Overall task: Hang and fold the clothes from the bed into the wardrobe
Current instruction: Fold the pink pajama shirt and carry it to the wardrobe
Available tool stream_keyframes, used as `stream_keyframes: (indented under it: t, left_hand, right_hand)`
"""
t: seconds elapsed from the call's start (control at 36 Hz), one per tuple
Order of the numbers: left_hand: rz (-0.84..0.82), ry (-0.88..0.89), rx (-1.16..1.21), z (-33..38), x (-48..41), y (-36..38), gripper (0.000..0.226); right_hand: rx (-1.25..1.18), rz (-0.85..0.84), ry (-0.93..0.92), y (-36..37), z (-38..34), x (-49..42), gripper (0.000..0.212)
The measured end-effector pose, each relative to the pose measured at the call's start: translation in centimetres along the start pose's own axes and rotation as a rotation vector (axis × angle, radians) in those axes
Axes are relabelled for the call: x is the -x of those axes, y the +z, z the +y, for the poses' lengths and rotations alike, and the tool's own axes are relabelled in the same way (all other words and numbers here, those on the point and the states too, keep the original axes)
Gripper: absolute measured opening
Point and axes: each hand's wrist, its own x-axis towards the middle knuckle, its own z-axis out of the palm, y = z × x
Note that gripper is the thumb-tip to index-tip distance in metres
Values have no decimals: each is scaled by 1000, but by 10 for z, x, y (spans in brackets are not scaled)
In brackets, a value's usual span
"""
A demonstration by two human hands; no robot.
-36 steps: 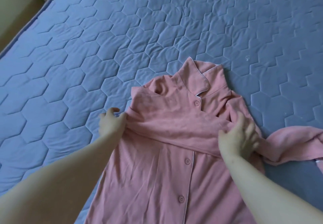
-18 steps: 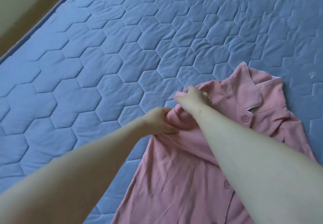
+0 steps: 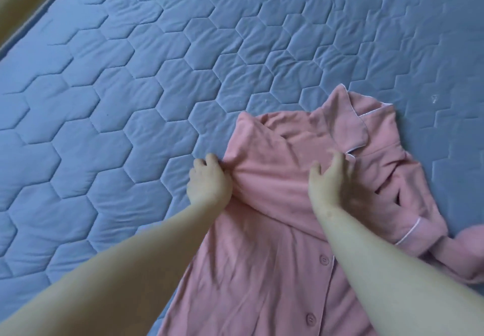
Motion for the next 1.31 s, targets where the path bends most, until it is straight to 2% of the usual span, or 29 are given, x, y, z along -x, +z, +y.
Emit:
stream_keyframes:
  t: [0.06,0.17,0.19,0.31,0.36,0.42,0.53,0.64,0.72,0.81,0.86,0.94,1.06,1.17,1.22,1.25,1.31]
  left_hand:
    - [125,129,-124,5,8,5,41]
    - [191,602,-280,17,29,21,63]
    - [153,687,-333,22,37,23,64]
    - [-231,840,-483,46,73,38,61]
    - [-318,919,-522,58,89,47,64]
    - [-357,962,-531,66,103,56,63]
    - [-350,971,-505,88,136,83,62]
    - [-359,961,-431,123,167,110,66]
    - [-376,946,-403,151,186,125,69]
    - [-363,871,-311,173,197,142,60]
    - [-340,794,-281,183,201,152,64]
    - [-322,689,-310,196,204,161,85]
    - [-224,526,-242,207,203,167,88]
    - [-272,429,-125,214,200,167,70]
    - [-270,413,-52,220,199,167,59]
    - [-272,410,-24,223,197,168,58]
    - [-310,403,21,231,195,167,62]
  right_hand:
    - [20,59,134,-13,32,12,30]
    - [137,67,369,-48,84,28,23]
    - [127,74,400,-55,94,32,23]
    - [-43,192,484,-75,129,46,20]
    - [-108,277,490,-83,146,49,24]
    - [-210,330,551,-91,160,51,18]
    - [-462,342,777,-120,197,44,25]
    - [-732,193,918,-146,243,27,59]
    - [-1030,85,956,-165,257,11,38]
    - [-1250,32,917,-176,264,-7,16]
    - [-1411,44,913,-180,265,-19,14]
    - [-1618,47,873,-189,261,-34,17]
    - [-1703,24,865,-205,262,-49,11]
    - [-1716,127,813,-235,264,-71,17]
    - [-1686,204,770,-253,271,-89,8]
    - [-1661,247,770,-263,274,-97,11]
    - [-1628,310,751,-283,277,-109,41]
